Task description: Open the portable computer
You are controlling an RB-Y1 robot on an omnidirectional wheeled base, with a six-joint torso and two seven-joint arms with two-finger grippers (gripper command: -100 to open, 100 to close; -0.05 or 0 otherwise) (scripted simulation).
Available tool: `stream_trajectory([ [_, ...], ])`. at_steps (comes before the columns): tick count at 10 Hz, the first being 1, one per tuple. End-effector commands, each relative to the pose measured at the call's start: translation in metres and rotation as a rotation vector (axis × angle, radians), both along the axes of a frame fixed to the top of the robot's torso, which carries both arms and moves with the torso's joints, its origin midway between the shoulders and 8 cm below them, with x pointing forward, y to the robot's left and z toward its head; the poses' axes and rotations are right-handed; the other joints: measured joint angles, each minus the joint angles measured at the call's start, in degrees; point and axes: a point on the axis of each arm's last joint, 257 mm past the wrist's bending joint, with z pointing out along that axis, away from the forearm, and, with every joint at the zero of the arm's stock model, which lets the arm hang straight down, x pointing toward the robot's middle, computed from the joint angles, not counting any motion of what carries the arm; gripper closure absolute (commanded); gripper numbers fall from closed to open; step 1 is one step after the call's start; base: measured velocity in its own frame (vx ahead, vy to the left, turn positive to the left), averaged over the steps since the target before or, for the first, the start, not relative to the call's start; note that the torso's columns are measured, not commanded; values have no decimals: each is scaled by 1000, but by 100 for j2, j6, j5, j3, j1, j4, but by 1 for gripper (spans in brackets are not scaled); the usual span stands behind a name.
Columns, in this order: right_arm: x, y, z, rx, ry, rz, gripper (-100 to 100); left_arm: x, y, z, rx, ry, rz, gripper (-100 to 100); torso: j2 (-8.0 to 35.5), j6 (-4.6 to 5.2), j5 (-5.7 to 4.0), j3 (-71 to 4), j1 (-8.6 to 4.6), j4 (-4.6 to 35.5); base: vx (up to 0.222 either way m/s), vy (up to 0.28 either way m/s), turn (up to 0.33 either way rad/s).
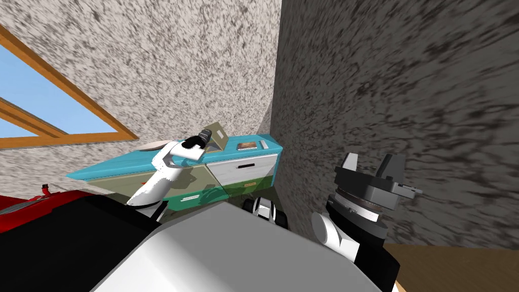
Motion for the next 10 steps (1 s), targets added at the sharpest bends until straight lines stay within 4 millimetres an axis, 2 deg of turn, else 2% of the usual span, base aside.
stream_trajectory([
  [1, 0, 0, 0, 0, 0, 0, 0, -2, -28, -8, -9, 11, -49, 100, 2, 24, -8, -2, -10, 1, 105, 38, 229],
  [2, 0, 0, 0, 0, 0, 0, 0, -2, -34, -4, -3, 2, -59, 100, -1, 18, -17, -3, -24, 3, 77, 19, 130],
  [3, 0, 0, 0, 0, 0, 0, 0, -3, -48, -8, -8, 8, -87, 100, -1, 39, -24, -5, -44, 2, 88, 4, 213],
  [4, 0, 0, 0, 0, 0, 0, 0, -3, -51, -5, -4, 3, -94, 100, -5, 29, -34, -6, -63, 4, 75, 4, 123],
  [5, 0, 0, 0, 0, 0, 0, 0, -6, -67, -8, -8, 8, -123, 100, -1, 44, -35, -4, -70, 2, 86, 5, 223],
  [6, 0, 0, 0, 0, 0, 0, 0, -6, -69, -6, -5, 3, -128, 100, -3, 30, -37, -5, -68, 6, 83, -6, 106],
  [7, 0, 0, 0, 0, 0, 0, 0, -9, -84, -9, -11, 10, -156, 100, 3, 36, -45, -5, -67, 13, 102, -6, 200],
  [10, 0, 0, 0, 0, 0, 0, 0, -12, -105, -7, -11, 5, -198, 100, 22, 12, -45, 8, -51, 27, 86, -6, 153],
])
